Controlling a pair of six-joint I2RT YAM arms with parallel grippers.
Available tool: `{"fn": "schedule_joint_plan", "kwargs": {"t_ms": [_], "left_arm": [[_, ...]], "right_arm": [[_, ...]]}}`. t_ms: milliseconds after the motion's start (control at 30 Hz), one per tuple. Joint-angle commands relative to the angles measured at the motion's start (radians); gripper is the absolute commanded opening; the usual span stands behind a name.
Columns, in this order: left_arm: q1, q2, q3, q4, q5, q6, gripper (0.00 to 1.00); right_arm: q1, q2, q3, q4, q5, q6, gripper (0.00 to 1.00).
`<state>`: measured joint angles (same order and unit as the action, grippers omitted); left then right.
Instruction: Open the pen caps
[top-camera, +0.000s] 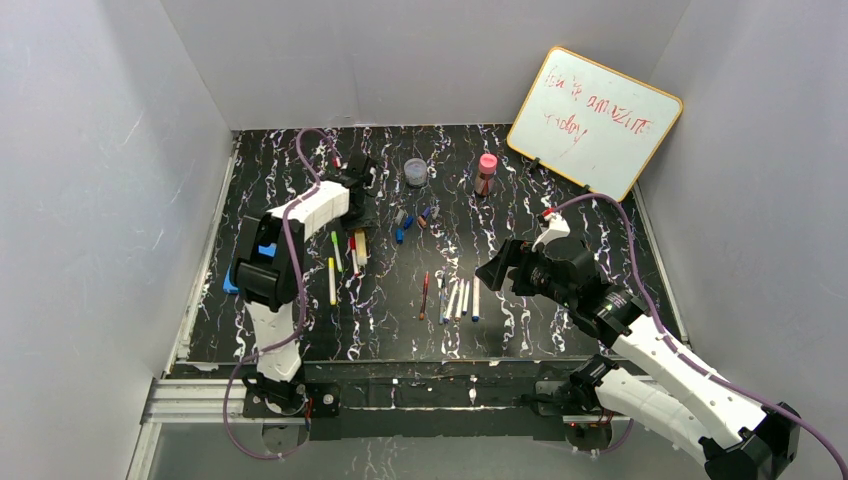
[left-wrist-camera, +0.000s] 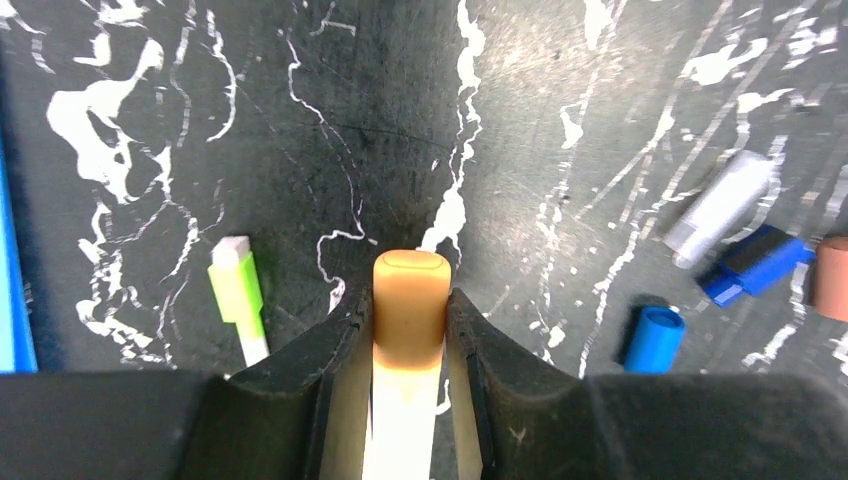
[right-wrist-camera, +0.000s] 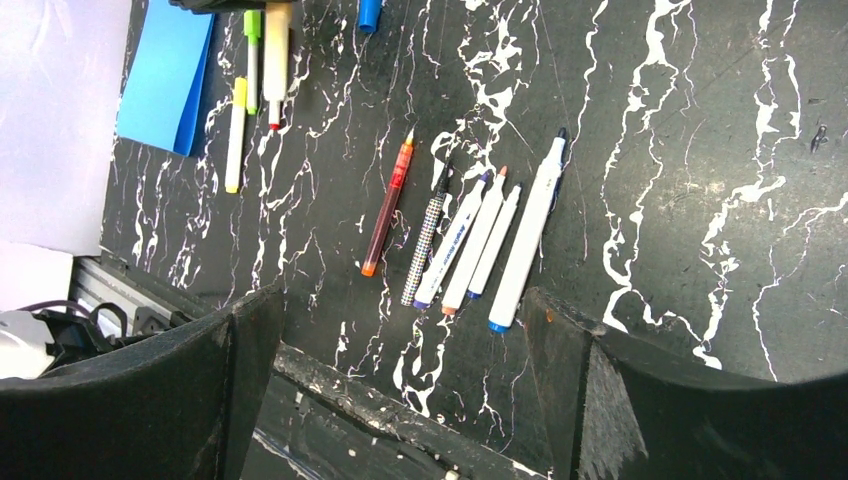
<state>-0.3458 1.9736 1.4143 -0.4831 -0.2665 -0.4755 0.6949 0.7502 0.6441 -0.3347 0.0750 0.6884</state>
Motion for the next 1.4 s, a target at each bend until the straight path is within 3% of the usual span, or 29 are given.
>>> {"fn": "schedule_joint_plan", "kwargs": {"t_ms": [0,200,400,600,833,1133,1367], "left_arm": [[0.007,-0.18,0.034,-0.028,0.013,-0.015,0.07],[-0.015,-0.383,-0.029,-0.014,0.143,-0.102,0.0],[-0.143,-0.62,-0.202,0.04,0.157,-0.218,0.0],[-0.261,-0.77,-0.324,0.085,0.136,-0.355,0.0],[-0.299,-0.84,-0.358,0.083,0.138,-0.379,0.0],[-0.302,-0.862,-0.35,0.055,0.132,-0.365,0.0],[-0.302,-0.882,-0.342,0.042,0.122,-0.361,0.0]], "right_arm": [[-0.002,-0.006,0.052,0.037,-0.014,-0.007,0.96],[-0.002,0.039,0.077,0.126,-0.166,-0.032,0.94],[0.006,0.202,0.11,0.316,-0.369,0.007,0.91],[0.073,0.373,0.192,0.469,-0.349,0.03,0.9],[0.135,0.51,0.244,0.585,-0.319,0.076,0.85],[0.201,0.644,0.34,0.606,-0.311,0.092,0.77],[0.205,0.721,0.381,0.583,-0.329,0.123,0.6]]}}
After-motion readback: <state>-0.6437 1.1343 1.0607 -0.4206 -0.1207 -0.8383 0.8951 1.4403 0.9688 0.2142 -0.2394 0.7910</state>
